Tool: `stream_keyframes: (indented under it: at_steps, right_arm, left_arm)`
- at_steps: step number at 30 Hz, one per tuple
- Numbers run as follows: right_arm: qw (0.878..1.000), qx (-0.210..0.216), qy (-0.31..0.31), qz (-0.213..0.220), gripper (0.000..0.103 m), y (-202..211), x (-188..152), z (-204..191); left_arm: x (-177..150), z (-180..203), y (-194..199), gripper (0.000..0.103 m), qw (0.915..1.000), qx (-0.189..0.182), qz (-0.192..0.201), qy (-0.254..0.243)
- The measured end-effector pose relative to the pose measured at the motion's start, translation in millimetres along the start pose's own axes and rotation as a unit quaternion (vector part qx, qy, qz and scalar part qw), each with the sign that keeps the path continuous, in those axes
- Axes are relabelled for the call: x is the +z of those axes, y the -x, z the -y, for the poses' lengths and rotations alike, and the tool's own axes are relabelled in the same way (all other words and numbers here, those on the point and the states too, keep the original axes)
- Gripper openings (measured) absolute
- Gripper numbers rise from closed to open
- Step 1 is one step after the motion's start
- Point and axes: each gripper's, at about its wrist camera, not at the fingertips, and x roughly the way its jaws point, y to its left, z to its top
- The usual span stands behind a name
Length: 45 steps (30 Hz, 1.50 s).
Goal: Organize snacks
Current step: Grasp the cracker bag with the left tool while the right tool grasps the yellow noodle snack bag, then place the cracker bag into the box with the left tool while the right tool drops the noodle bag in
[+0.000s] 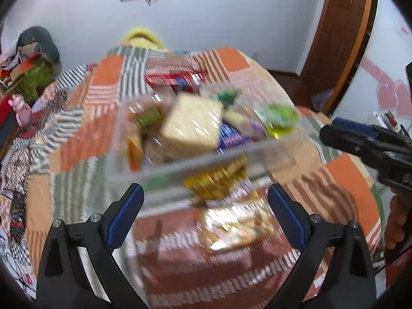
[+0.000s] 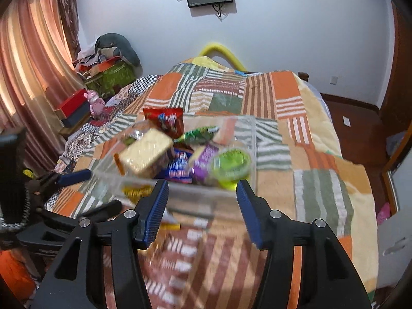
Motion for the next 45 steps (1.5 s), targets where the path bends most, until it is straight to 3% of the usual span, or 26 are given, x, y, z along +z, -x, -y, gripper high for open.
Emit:
stream_keyframes:
  at_steps: [10, 13, 16, 33, 45]
  right_arm:
    - [1.0, -0.003, -0.008, -0.023, 0.052, 3, -24, 4]
    - [1.0, 0.0, -0.009, -0.03, 0.052, 0, -30, 2]
    - [0.999, 0.005, -0.007, -0.04, 0.052, -7, -33, -4]
    - [0.991, 0.047, 0.047, -0.113, 0.054, -88, -25, -67]
    - [0.987, 0.049, 0.042, -0.144, 0.051, -109, -24, -71]
  left_arm:
    - [-23, 26, -39, 0.098, 0.9988, -0.007, -0.048, -0.009]
    - [-27, 26, -44, 0.081, 0.9986, -0.007, -0.051, -0.014]
    - [-30, 20, -41, 0.076, 0.9988, -0.018, -0.046, -0.004]
    - [-42, -76, 14, 0.075, 0.9977, 0.039, -0.002, 0.055]
    - [-42, -75, 12, 0.075, 0.9981, 0.023, 0.005, 0.057]
